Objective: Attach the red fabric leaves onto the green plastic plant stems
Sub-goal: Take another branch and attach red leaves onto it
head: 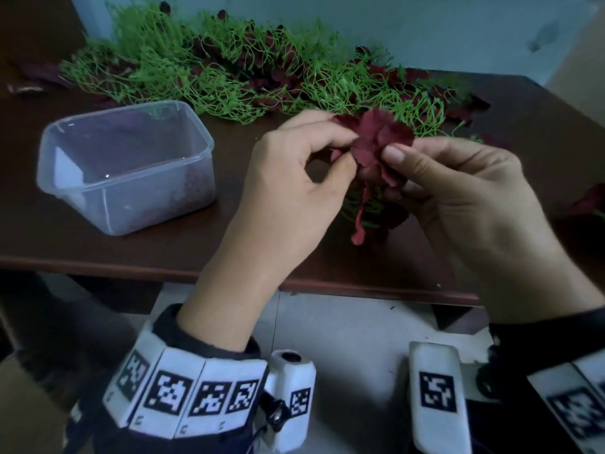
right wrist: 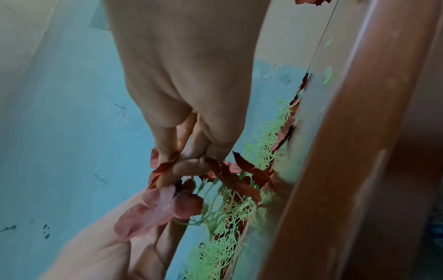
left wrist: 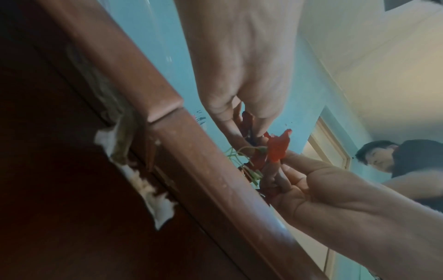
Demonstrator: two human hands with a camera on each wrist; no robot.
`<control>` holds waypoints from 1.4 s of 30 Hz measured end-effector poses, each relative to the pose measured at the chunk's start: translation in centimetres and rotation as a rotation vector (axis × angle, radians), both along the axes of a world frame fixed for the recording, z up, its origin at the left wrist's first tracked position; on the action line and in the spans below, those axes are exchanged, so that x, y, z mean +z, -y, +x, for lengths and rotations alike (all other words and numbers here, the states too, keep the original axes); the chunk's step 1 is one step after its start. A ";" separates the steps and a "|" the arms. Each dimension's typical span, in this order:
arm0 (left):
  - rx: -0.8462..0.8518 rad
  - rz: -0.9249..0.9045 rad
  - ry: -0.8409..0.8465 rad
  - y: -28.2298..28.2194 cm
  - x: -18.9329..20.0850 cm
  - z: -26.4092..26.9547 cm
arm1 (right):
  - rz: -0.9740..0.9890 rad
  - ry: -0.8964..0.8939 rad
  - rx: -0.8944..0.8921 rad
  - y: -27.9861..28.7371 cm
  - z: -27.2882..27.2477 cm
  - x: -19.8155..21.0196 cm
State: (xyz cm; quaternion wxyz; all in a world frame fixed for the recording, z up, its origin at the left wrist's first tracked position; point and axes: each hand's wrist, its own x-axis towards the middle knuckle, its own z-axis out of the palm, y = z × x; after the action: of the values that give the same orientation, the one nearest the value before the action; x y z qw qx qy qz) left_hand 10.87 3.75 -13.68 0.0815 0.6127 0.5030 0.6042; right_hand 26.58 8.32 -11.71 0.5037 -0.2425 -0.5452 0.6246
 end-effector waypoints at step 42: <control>-0.124 0.057 -0.084 0.5 0.3 0.2 | -0.134 0.029 0.329 -1.3 0.9 -0.9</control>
State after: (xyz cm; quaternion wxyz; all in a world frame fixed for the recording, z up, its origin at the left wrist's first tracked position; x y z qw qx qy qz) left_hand 11.08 3.22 -13.37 0.0802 0.6693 0.4499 0.5858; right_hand 27.51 9.64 -12.65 0.3696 -0.1917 -0.5420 0.7301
